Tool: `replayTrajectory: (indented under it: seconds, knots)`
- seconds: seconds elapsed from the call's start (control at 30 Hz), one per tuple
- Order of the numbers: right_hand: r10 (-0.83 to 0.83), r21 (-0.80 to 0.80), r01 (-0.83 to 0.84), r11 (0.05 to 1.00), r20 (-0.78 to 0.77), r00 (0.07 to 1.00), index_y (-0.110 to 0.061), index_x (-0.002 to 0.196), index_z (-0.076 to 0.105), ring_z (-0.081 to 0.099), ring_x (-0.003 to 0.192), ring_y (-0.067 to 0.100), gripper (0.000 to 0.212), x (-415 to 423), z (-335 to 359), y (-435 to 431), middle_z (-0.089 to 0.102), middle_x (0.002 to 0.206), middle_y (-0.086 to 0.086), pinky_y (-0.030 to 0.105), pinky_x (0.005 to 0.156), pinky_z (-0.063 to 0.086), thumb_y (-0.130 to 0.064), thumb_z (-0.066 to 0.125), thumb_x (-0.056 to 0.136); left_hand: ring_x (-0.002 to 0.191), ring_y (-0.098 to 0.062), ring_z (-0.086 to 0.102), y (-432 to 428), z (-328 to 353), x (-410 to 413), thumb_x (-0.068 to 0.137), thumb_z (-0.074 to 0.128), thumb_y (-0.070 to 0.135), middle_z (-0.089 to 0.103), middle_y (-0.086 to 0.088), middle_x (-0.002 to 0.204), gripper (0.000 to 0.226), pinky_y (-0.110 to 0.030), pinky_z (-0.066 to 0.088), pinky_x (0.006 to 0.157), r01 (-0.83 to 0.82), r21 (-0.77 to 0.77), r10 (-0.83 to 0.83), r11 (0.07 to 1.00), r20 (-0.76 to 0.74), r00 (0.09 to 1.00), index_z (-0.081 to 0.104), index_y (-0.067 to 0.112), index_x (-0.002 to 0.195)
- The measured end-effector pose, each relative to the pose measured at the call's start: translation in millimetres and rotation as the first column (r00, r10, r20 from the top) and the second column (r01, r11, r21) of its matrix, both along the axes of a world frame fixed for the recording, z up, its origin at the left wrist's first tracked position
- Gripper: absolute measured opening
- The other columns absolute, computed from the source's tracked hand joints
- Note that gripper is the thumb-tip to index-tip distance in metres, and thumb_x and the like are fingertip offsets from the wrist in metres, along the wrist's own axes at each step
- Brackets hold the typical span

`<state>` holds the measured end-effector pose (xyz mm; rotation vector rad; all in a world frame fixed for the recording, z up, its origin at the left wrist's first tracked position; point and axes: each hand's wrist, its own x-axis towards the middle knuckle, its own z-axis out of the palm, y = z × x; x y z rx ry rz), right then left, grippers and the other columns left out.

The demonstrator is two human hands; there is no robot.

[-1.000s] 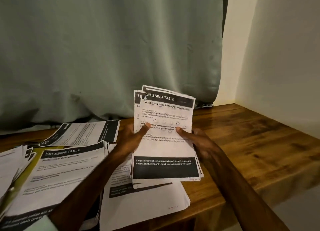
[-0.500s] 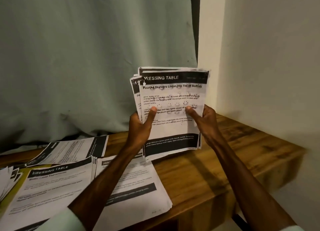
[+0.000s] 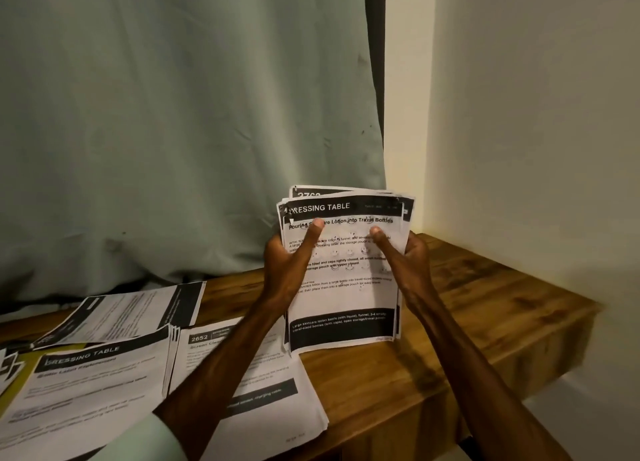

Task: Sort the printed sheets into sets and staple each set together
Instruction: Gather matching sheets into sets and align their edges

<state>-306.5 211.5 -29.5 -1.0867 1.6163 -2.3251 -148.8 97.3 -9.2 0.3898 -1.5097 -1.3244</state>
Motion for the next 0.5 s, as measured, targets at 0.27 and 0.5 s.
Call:
replayTrajectory:
  seconds: [0.27, 0.5]
  knots:
    - [-0.152, -0.091, 0.162, 0.983, 0.110, 0.982, -0.012, 0.077, 0.067, 0.068, 0.061, 0.011, 0.045, 1.4, 55.2, -10.7, 0.071, 0.071, 0.002, 0.019, 0.060, 0.051, -0.054, 0.063, 0.095, 0.072, -0.025, 0.075, -17.0, 48.8, -10.6, 0.093, 0.062, 0.063, 0.075, -0.004, 0.072, 0.054, -0.046, 0.064, 0.075, -0.249, -0.007, 0.249, 0.968, -0.033, 0.968, 0.071, 0.014, 0.072]
    - [-0.254, -0.053, 0.261, 0.964, 0.106, 0.961, -0.018, 0.072, 0.059, 0.063, 0.066, 0.014, 0.037, 1.7, 70.5, -16.0, 0.066, 0.073, 0.000, 0.021, 0.059, 0.043, -0.041, 0.060, 0.101, 0.069, -0.027, 0.074, -18.2, 59.6, -11.7, 0.099, 0.065, 0.035, 0.073, -0.007, 0.070, 0.038, -0.040, 0.063, 0.069, -0.338, -0.013, 0.337, 0.941, -0.021, 0.941, 0.067, 0.016, 0.066]
